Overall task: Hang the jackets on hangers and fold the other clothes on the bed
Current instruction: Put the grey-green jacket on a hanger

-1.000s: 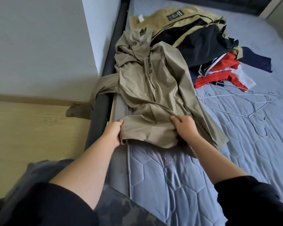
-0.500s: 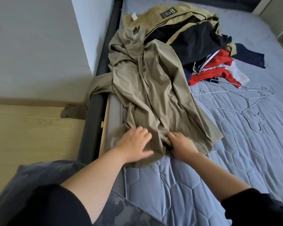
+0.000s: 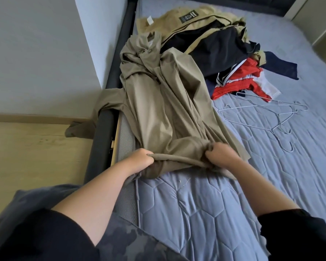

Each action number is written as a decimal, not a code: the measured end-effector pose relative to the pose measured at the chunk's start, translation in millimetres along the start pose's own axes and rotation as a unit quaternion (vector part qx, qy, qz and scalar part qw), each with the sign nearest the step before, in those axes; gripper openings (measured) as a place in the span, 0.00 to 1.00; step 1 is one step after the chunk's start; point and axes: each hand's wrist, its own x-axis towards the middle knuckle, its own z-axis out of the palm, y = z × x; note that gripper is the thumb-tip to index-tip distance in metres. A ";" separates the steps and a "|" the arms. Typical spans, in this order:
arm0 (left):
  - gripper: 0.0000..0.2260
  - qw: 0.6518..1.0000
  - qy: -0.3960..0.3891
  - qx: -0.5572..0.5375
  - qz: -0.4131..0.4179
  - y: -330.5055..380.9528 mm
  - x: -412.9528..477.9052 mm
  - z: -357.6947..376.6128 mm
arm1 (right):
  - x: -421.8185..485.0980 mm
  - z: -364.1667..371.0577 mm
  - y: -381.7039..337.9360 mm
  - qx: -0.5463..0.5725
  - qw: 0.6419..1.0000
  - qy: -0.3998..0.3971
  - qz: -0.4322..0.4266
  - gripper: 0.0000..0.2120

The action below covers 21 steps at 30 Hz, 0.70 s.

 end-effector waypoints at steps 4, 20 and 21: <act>0.12 0.995 0.078 0.044 0.036 -8.2 0.7 13.3 | -13.3 4.4 1.5 0.135 0.952 -0.270 -0.049 0.17; 0.17 0.914 0.391 -0.102 -0.033 -2.0 2.2 -3.0 | -24.3 36.6 -10.1 -0.302 0.936 0.130 -0.128 0.35; 0.17 0.916 0.395 -0.057 -0.038 -4.4 3.0 -5.2 | -18.6 26.5 -14.0 -0.300 0.929 0.158 -0.148 0.24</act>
